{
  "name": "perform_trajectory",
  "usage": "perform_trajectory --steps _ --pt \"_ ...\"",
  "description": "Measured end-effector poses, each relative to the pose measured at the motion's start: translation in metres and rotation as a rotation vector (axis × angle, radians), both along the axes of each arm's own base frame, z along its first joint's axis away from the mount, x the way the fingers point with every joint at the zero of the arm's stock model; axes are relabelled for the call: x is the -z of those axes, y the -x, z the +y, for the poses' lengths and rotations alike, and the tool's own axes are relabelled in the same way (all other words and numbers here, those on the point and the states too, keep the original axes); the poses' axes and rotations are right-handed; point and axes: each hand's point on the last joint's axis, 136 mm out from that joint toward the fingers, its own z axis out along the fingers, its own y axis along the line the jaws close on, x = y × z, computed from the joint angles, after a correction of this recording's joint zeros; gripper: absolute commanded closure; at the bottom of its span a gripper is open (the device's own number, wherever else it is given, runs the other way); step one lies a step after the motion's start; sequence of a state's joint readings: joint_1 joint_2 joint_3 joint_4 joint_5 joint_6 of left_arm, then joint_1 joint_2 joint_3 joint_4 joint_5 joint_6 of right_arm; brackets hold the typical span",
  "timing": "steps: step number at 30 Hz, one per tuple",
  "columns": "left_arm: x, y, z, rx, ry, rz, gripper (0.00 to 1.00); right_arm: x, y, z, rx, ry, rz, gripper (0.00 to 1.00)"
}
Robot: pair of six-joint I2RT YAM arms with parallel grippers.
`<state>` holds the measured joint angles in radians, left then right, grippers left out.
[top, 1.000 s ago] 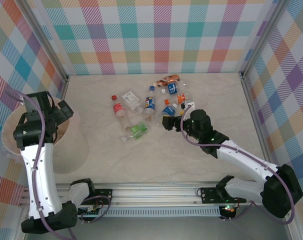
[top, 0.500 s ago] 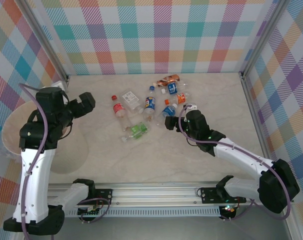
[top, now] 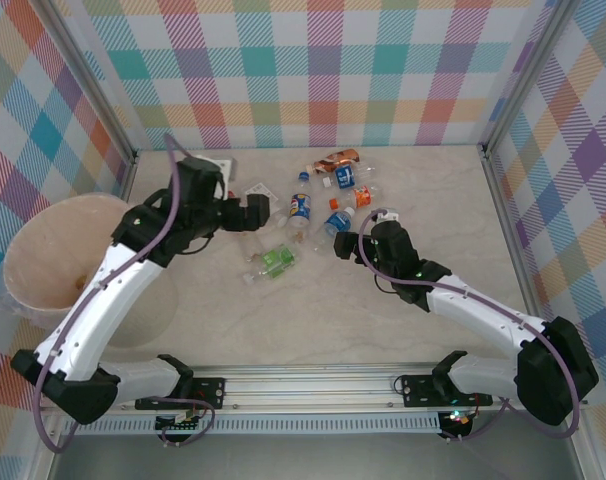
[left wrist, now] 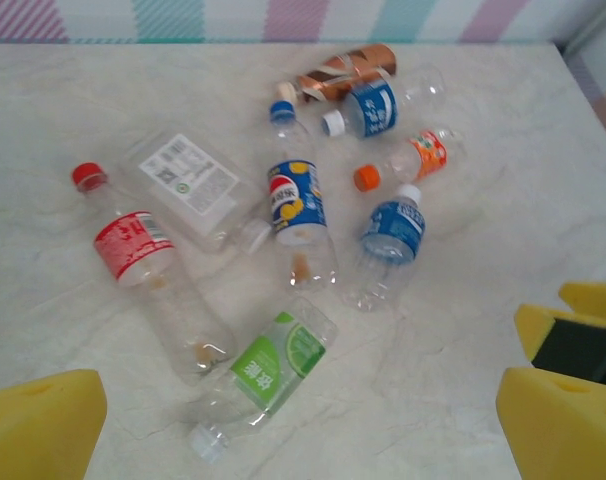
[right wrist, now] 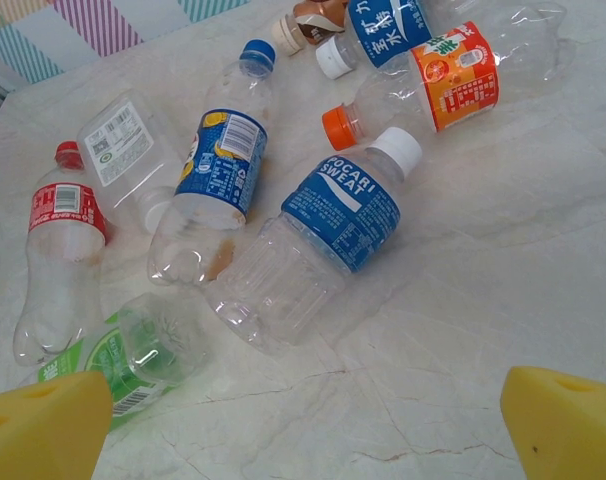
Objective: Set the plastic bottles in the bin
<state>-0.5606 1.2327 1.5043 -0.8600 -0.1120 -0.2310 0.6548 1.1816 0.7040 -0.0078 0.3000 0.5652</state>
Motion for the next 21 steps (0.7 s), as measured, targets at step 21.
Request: perform_trajectory --steps 21 --pt "0.076 -0.034 -0.041 0.089 -0.146 0.116 0.0 -0.015 0.011 -0.021 0.049 -0.009 -0.06 0.0"
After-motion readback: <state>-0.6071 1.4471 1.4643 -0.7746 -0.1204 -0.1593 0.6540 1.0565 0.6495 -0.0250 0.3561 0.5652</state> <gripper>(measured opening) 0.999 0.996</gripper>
